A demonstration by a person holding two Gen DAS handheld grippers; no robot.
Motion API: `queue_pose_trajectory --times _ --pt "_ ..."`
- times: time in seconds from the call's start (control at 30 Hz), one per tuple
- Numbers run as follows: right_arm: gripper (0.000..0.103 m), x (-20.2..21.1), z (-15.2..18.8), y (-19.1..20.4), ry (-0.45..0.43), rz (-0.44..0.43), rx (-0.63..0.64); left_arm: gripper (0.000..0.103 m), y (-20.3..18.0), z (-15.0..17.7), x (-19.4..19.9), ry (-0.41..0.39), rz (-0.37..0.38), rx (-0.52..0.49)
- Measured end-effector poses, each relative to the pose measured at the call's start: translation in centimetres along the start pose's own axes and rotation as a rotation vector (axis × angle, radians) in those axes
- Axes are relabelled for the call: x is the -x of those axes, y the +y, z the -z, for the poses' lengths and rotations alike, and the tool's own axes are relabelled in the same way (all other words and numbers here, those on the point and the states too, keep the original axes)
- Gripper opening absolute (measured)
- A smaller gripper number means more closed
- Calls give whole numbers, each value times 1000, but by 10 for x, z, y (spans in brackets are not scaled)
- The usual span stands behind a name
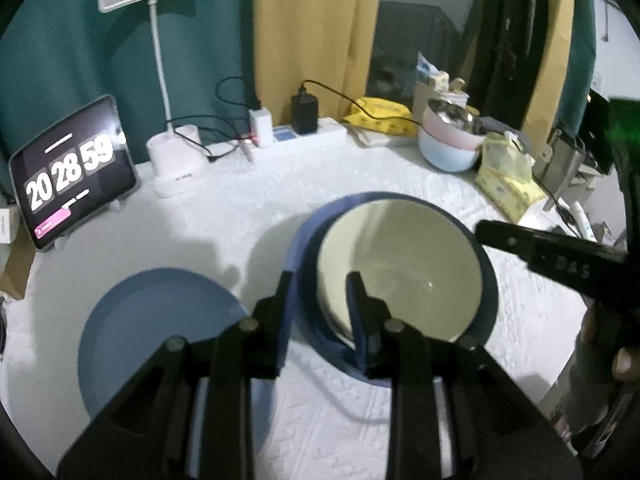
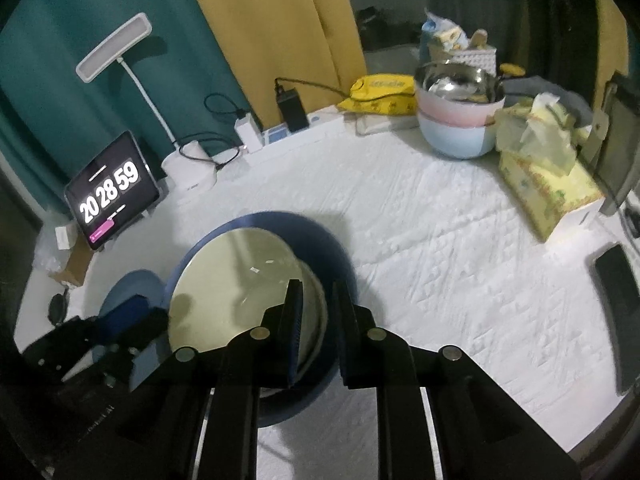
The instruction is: Organize plates and bowls
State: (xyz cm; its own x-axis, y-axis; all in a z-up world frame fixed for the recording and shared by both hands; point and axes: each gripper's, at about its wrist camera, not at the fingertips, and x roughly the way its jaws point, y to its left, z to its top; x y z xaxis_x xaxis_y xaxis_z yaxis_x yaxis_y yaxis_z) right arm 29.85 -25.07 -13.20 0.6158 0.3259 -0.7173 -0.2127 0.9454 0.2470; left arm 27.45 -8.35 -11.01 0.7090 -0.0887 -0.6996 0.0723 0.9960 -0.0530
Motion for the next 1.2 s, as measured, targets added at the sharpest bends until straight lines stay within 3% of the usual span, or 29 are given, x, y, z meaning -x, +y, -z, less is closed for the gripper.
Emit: queue_pose_trajectory --times 0.27,0.33,0.7,0.97,1.2 --pt "17 -1 -3 -24 -24 13 -17 34 26 7 -8 11 -19 71" --pt "17 -6 -1 -27 -16 0 -21 34 28 10 -12 22 12 83" --pt "20 -26 8 -28 11 -51 -2 34 16 15 -33 67 -38 43" --pt "30 -40 12 -31 22 -83 -11 34 16 16 -38 46 -53 36" --pt "36 -39 14 -31 -5 -53 -3 32 17 19 -40 21 -37 68"
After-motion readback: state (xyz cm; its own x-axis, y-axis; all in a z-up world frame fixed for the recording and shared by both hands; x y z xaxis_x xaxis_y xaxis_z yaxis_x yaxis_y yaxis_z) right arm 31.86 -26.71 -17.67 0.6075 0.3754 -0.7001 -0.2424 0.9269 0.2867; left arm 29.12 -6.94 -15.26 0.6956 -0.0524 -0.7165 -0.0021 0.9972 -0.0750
